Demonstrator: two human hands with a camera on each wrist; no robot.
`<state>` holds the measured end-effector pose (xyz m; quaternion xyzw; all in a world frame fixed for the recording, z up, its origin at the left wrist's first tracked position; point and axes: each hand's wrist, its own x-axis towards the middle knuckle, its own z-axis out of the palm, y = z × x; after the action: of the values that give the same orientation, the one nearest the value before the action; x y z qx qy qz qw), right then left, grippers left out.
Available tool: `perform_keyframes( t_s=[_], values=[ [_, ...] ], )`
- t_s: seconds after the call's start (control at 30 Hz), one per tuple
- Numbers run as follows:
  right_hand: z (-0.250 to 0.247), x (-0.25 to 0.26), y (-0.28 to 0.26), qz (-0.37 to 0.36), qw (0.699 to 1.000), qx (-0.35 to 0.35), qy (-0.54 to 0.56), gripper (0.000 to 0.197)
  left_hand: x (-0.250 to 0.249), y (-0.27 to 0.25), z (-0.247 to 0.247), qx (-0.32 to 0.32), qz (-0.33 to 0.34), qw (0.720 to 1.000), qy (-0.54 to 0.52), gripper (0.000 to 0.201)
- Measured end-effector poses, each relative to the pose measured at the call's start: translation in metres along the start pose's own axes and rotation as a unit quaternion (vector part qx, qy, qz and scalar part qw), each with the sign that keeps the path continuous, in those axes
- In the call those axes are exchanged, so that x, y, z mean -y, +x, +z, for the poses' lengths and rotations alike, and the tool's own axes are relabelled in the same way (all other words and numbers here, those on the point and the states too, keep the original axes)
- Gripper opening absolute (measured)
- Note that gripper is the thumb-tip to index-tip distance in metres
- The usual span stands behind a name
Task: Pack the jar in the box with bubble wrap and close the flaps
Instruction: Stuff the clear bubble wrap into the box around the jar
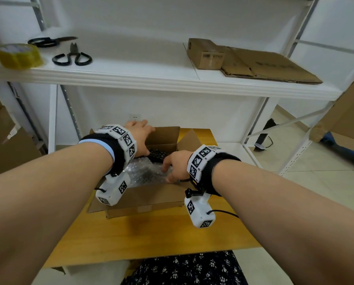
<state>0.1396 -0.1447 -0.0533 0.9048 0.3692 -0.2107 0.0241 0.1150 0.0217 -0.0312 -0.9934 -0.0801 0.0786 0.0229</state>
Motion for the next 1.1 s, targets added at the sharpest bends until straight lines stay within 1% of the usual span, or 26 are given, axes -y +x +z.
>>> perform_keyframes(
  t_s=[0.1, 0.2, 0.27, 0.3, 0.37, 0.43, 0.47, 0.5, 0.57, 0.6, 0.63, 0.7, 0.73, 0.83, 0.93, 1.03, 1.1],
  values=[
    [0.0, 0.004, 0.002, 0.003, 1.0, 0.01, -0.007, 0.04, 0.001, 0.003, 0.014, 0.038, -0.01, 0.999, 0.012, 0.102],
    [-0.003, 0.006, 0.002, 0.007, 0.999, 0.027, -0.019, 0.036, 0.003, 0.011, 0.026, 0.047, -0.029, 0.998, 0.022, 0.118],
    [-0.007, 0.003, 0.004, 0.008, 1.0, 0.006, -0.008, 0.033, 0.004, 0.015, 0.031, 0.043, -0.036, 0.998, 0.028, 0.125],
    [-0.011, 0.001, 0.005, 0.011, 1.0, -0.026, 0.005, 0.031, 0.004, 0.017, 0.032, 0.04, -0.036, 0.998, 0.028, 0.127],
    [-0.019, -0.006, 0.008, 0.039, 0.991, -0.13, 0.018, 0.027, 0.006, 0.019, 0.034, 0.033, -0.033, 0.999, 0.021, 0.129],
    [-0.028, -0.014, 0.011, 0.099, 0.963, -0.247, -0.029, 0.029, 0.008, 0.02, 0.033, 0.033, -0.03, 0.999, 0.014, 0.13],
    [-0.03, -0.019, 0.012, 0.135, 0.948, -0.283, -0.049, 0.034, 0.009, 0.019, 0.032, 0.034, -0.028, 0.999, 0.013, 0.13],
    [-0.032, -0.022, 0.012, 0.172, 0.938, -0.296, -0.051, 0.039, 0.009, 0.018, 0.031, 0.035, -0.026, 0.999, 0.011, 0.129],
    [-0.035, -0.027, 0.011, 0.228, 0.93, -0.286, -0.021, 0.045, 0.009, 0.016, 0.03, 0.036, -0.025, 0.999, 0.006, 0.127],
    [-0.036, -0.029, 0.01, 0.241, 0.93, -0.277, 0.006, 0.044, 0.008, 0.016, 0.029, 0.037, -0.026, 0.999, 0.003, 0.127],
    [-0.037, -0.031, 0.009, 0.239, 0.933, -0.266, 0.038, 0.042, 0.008, 0.015, 0.029, 0.04, -0.027, 0.999, 0.0, 0.127],
    [-0.039, -0.033, 0.009, 0.201, 0.947, -0.234, 0.087, 0.037, 0.008, 0.014, 0.029, 0.046, -0.027, 0.999, -0.003, 0.128],
    [-0.039, -0.031, 0.009, 0.18, 0.954, -0.222, 0.095, 0.035, 0.008, 0.014, 0.029, 0.048, -0.026, 0.998, -0.002, 0.129],
    [-0.038, -0.018, 0.004, 0.143, 0.962, -0.214, 0.094, 0.035, 0.008, 0.012, 0.03, 0.047, -0.025, 0.999, 0.01, 0.131],
    [-0.036, -0.001, 0.005, 0.119, 0.97, -0.185, 0.105, 0.043, 0.007, 0.009, 0.031, 0.042, -0.024, 0.999, 0.014, 0.132],
    [-0.032, 0.008, 0.01, 0.12, 0.97, -0.154, 0.146, 0.054, 0.006, 0.005, 0.031, 0.046, -0.024, 0.999, 0.016, 0.133],
    [-0.03, 0.009, 0.009, 0.121, 0.972, -0.117, 0.161, 0.061, 0.007, 0.004, 0.032, 0.047, -0.023, 0.998, 0.018, 0.134]
  ],
)
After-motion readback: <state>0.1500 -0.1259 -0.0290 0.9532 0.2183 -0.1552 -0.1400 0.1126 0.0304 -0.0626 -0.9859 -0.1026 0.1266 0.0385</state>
